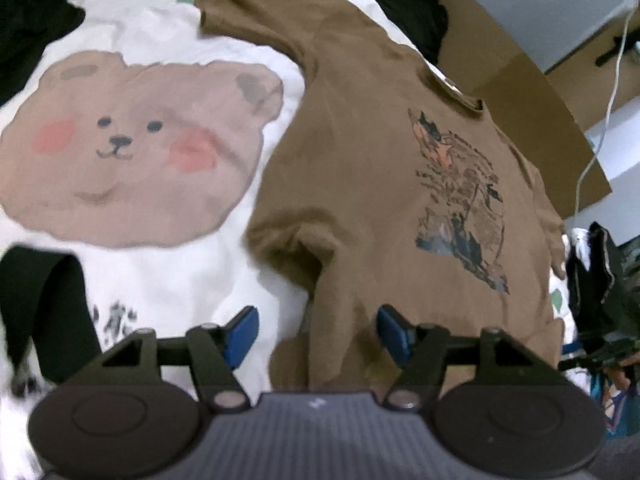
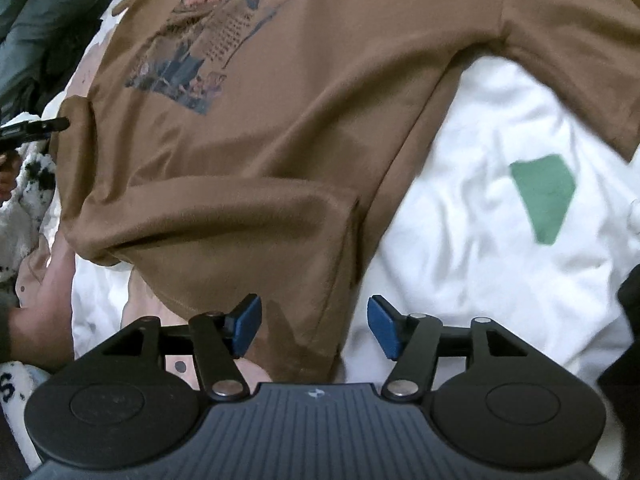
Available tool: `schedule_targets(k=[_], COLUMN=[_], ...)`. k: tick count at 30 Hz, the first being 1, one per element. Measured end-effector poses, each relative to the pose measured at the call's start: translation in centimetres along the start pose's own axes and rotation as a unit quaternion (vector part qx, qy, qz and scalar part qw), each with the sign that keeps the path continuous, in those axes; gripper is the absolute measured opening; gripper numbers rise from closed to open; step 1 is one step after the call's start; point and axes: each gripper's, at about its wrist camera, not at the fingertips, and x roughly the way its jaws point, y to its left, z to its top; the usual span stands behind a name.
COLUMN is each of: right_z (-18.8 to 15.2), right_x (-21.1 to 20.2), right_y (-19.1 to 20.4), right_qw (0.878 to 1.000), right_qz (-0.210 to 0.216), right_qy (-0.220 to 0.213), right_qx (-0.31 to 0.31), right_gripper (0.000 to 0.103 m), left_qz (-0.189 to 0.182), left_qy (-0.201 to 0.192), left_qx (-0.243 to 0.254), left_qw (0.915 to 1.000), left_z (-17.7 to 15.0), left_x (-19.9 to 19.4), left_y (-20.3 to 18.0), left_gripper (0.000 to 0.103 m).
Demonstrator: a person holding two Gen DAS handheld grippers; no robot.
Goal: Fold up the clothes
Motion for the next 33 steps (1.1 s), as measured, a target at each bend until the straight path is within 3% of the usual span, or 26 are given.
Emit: schedule_targets(k=[6, 11, 14, 16, 17, 19, 20, 23, 33], right_z=[-0.6, -0.7, -0.7, -0.8, -0.8, -0.9, -0.9, -1.1, -1.7], right_x=[1.1, 0.4, 0.3, 0.3, 0.3, 0.4, 0.4, 0.3, -3.7], right_y=[0.3, 0.3, 0.2, 0.2, 0.3, 0.7, 0.8, 1.8, 4.7], right_qw=[1.0, 1.0, 1.0, 1.0, 1.0, 1.0, 1.0, 0.998, 0.976], right_qz=[0.008, 0.01, 0.013, 0.014, 0.014, 0.022, 0.024, 0.038, 0.142], right_qy=[-0.001, -0.014, -0.01, -0.009, -0.009, -0.005, -0.004, 0.006, 0.053], right_qx=[0.012, 0.005, 0.002, -0.001, -0.002, -0.009, -0.013, -0.049, -0.155], right_gripper=[0.063, 0.048, 0.043, 0.041, 0.037, 0.032, 0.026, 0.008, 0.007], left_qz=[-0.038, -0.067, -0.047, -0.032, -0.026, -0.033, -0.048, -0.086, -0.093], left_qy=[0.002, 0.004, 0.007, 0.017, 0.022, 0.039, 0.057, 0.081, 0.069], left_qx=[0.013, 0.018, 0.039, 0.055, 0.066, 0.074, 0.074, 0.079, 0.067], left_qw=[0.9992, 0.9976, 0.9981, 0.9978, 0.9973, 0.9959, 0.9944, 0.9899, 0.991], left_z=[-0.8, -1.6, -2.0, -2.2, -2.2, -2.2, -2.1, -2.0, -1.0], left_x=[0.4, 0.2, 0.7, 1.3, 1.6, 1.7, 1.8, 0.6, -6.9], left_y=[-0.5, -0.7, -1.2, -1.5, -1.8, -2.0, -2.0, -2.2, -2.7], left_gripper=[0.069, 0.082, 0.083, 0.08, 0.072, 0.043, 0.01, 0.006, 0.006])
